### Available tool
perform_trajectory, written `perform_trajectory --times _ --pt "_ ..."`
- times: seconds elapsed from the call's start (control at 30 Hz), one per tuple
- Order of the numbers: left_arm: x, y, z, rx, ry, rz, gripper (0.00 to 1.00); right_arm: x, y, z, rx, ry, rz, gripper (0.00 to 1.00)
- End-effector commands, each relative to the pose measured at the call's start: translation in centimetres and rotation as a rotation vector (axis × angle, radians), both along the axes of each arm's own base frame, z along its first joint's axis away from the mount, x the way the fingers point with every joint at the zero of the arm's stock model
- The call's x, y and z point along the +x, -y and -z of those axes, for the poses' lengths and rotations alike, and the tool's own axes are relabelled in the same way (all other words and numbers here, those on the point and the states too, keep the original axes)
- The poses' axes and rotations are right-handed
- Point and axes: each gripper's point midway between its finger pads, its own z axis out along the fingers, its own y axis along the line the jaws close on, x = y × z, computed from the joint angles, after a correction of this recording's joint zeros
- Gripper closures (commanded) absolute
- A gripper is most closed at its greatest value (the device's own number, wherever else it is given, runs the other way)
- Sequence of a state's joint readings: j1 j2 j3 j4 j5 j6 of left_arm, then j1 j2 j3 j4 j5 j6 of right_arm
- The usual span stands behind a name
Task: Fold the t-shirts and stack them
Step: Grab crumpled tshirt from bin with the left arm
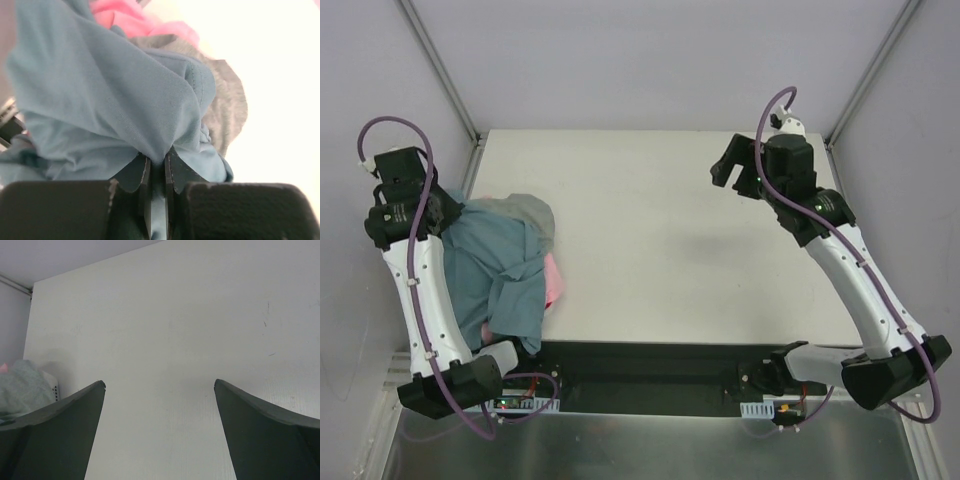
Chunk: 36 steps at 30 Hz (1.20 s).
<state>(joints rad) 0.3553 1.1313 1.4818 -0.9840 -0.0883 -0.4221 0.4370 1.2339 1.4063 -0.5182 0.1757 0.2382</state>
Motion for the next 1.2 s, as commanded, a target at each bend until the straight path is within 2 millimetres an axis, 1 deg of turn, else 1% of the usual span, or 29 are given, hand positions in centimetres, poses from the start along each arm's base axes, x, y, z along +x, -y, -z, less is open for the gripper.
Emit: perform_trajectory --times 0.0,0.03,0.1,0.13,0.2,0.23,0.3,0.33,0.47,0.53,0.6,0.67,0.8,0.97,1.07,1.1,1.17 --pt "-0.6 -0.4 -7.2 0.124 0.155 0.039 1.0 -0.4 -0.6 -4.9 0.061 0.104 -0.034 0.04" --pt "-0.8 -0.3 -9.5 0.152 0.207 0.049 1.0 -0.4 -0.5 -5.1 0.064 0.109 -0.034 0.04" --pt "-0.7 0.1 -11.6 0.167 0.26 0.073 1.0 -0.5 -0.9 -5.6 0.079 0.115 -0.05 0.04" --pt "-1.0 0.2 -14.1 0.198 0.321 0.077 1.0 -0.5 -1.0 -5.7 0.091 0.111 -0.049 0.04" --pt "-0.4 0.3 -16.2 0.211 0.367 0.088 1.0 -0.6 -1.4 -5.9 0.116 0.107 -0.06 0.04" --pt "-0.2 0.8 -18.9 0.224 0.433 0.111 1.0 -0.5 -1.6 -6.0 0.124 0.104 -0.064 0.04" --pt "-0.2 1.1 -21.6 0.236 0.503 0.116 1.0 -0.5 -2.0 -6.3 0.151 0.104 -0.073 0.04" --pt "-0.2 1.9 -23.7 0.23 0.581 0.136 1.0 -0.5 -2.1 -6.3 0.156 0.101 -0.074 0.04" --pt "0.6 2.9 -25.9 0.197 0.661 0.179 1.0 -0.8 -1.9 -6.7 0.167 0.108 -0.07 0.04" --pt "1.5 3.2 -26.0 0.166 0.674 0.199 1.0 -1.0 -1.8 -6.2 0.166 0.103 -0.064 0.04" --pt "1.7 3.8 -26.2 0.146 0.685 0.228 1.0 -1.3 -1.6 -6.5 0.172 0.114 -0.062 0.04" --pt "1.9 3.8 -25.9 0.145 0.677 0.232 1.0 -1.4 -1.3 -6.1 0.165 0.109 -0.049 0.04" --pt "1.8 3.7 -25.8 0.158 0.673 0.233 1.0 -1.5 -0.9 -5.6 0.147 0.107 -0.04 0.04" --pt "1.3 3.7 -26.5 0.17 0.698 0.224 1.0 -1.2 -1.3 -5.1 0.139 0.09 -0.054 0.04" --pt "0.3 3.9 -27.6 0.187 0.732 0.209 1.0 -1.1 -1.8 -4.9 0.133 0.081 -0.078 0.04" --pt "-0.2 4.0 -28.6 0.194 0.762 0.201 1.0 -1.1 -1.8 -5.0 0.133 0.082 -0.081 0.04" --pt "-0.5 4.2 -30.1 0.202 0.815 0.203 1.0 -1.1 -1.8 -5.1 0.128 0.085 -0.084 0.04"
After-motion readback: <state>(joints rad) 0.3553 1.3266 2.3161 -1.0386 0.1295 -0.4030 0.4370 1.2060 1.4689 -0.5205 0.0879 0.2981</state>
